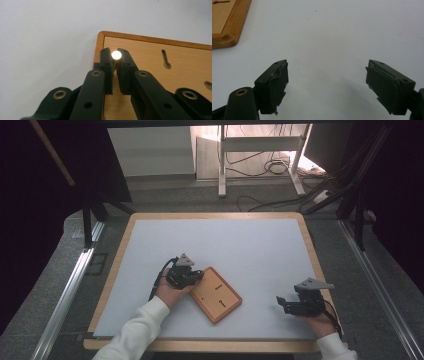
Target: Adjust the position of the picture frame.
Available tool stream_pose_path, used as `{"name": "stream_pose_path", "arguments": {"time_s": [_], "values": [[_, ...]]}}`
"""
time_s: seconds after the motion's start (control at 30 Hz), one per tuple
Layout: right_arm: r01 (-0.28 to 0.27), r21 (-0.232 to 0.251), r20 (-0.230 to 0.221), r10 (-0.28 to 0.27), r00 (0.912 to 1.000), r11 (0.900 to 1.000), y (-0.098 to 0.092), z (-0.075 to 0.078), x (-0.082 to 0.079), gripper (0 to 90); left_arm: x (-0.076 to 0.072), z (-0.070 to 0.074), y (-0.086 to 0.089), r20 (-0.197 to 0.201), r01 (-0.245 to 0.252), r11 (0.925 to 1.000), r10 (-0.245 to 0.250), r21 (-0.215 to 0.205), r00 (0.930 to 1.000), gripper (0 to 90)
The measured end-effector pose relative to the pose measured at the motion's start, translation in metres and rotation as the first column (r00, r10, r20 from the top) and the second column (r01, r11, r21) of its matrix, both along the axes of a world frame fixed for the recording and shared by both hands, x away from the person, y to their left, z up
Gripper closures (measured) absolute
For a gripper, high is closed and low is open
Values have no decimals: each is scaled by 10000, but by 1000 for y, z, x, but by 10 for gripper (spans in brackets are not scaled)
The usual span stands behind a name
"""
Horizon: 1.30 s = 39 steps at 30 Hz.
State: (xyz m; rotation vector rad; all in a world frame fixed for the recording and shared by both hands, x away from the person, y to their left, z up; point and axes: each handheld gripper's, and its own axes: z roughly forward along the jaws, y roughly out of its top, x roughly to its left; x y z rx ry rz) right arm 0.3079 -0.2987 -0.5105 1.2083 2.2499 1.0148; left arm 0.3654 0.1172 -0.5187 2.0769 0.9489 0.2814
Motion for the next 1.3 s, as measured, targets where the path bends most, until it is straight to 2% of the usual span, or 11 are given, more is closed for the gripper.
{"name": "stream_pose_path", "arguments": {"time_s": [0.2, 0.27, 0.33, 0.43, 0.47, 0.6, 0.77, 0.97, 1.2, 1.27, 1.3], "values": [[-37, -24, 8, 37, 10000, 10000, 0, 0, 0, 184, 1, -1, 0, -40, 3, 10000, -3, -50, 10000, 838], [-51, -23, 18, 51, 10000, 10000, 0, 0, 0, 184, 1, -1, 3, -171, -26, 9992, 19, -390, 9999, 821], [-66, -11, 31, 66, 10000, 10000, 1, 0, -1, 184, 1, 1, 5, -211, -88, 9980, 75, -632, 9997, 700], [-129, 4, 56, 129, 9999, 9999, 2, 2, -2, 185, -6, 5, 9, 141, -182, 9995, 186, -246, 9997, 566], [-182, -5, 103, 182, 9998, 9998, 3, 3, -3, 188, -8, 6, 10, 256, -255, 9996, 258, -140, 9993, 474], [-258, -55, 125, 259, 9996, 9997, 5, 3, -3, 193, -21, 10, 18, 478, -393, 9990, 383, 206, 9981, 370], [-447, -16, 86, 447, 9990, 9990, 7, 3, -2, 209, -30, 13, 25, 299, -126, 9997, 119, 210, 9995, 298], [-972, 169, 30, 972, 9953, 9951, 13, 5, 0, 268, -40, 12, 36, 237, -109, 9996, 103, 276, 9997, 290], [-1645, 110, -11, 1645, 9864, 9863, 30, 9, 5, 467, -46, 7, 51, 433, -440, 9986, 427, 289, 9982, 285], [-1790, 165, -21, 1790, 9838, 9837, 34, 12, 7, 593, -48, 5, 54, 429, -529, 9983, 518, 257, 9977, 285], [-1874, 142, -49, 1874, 9823, 9822, 39, 15, 10, 726, -48, 4, 56, 428, -522, 9982, 509, 294, 9978, 285]]}}
